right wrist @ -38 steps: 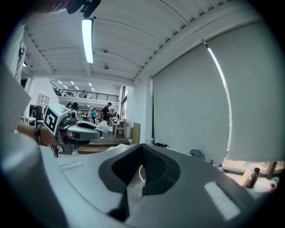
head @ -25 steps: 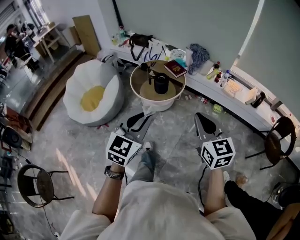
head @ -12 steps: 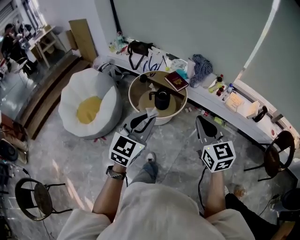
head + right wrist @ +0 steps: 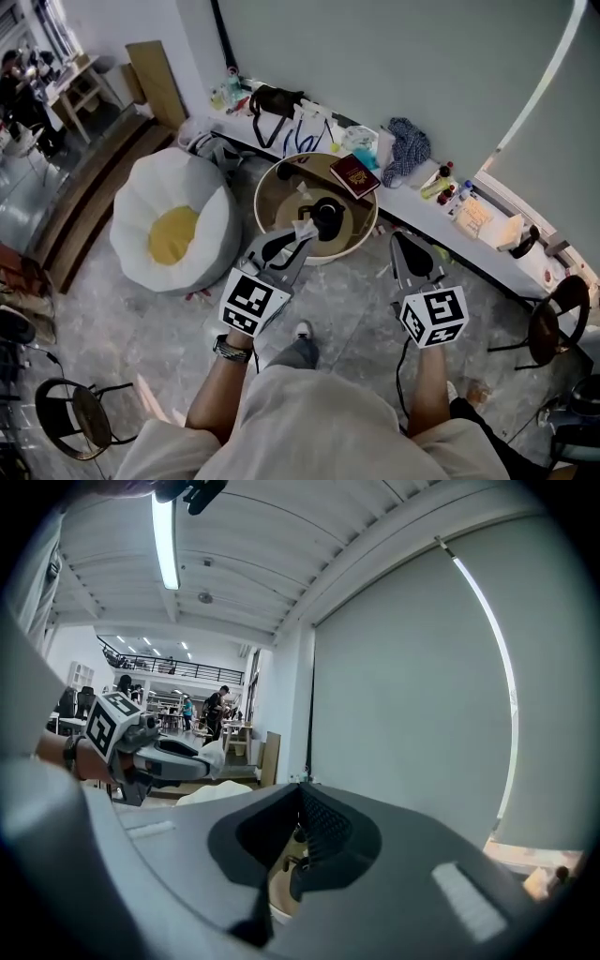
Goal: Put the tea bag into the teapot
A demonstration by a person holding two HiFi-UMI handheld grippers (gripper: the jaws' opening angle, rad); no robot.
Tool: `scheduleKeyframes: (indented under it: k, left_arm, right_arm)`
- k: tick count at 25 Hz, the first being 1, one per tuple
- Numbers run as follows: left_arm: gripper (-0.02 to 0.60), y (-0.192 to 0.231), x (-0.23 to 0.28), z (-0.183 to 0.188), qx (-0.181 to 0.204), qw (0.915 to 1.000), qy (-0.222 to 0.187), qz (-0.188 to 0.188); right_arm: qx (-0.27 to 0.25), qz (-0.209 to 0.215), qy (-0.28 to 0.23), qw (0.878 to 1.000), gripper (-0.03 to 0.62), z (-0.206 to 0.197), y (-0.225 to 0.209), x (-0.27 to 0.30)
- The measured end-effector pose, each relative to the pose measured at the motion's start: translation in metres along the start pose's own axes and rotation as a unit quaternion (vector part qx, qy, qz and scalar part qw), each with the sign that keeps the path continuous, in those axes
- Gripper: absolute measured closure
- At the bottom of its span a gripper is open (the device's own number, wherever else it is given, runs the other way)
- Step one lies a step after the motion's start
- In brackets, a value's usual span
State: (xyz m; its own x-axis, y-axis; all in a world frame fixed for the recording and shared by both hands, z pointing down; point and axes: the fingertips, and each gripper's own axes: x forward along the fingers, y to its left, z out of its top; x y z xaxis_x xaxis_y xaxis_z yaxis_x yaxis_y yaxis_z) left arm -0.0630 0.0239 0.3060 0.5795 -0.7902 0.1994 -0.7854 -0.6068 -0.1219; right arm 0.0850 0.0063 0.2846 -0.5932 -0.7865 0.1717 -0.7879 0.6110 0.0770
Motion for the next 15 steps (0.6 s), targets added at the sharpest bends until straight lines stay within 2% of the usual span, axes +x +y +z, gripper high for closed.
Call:
scheduleKeyframes:
  k: [15]
  left_arm:
    - [0.512, 0.094, 0.068, -0.014, -0.016, 0.9998, 0.004, -0.01]
  right_arm:
    - [0.008, -0.001, 0.032, 0.999, 0.591, -0.008, -0.033, 0.107]
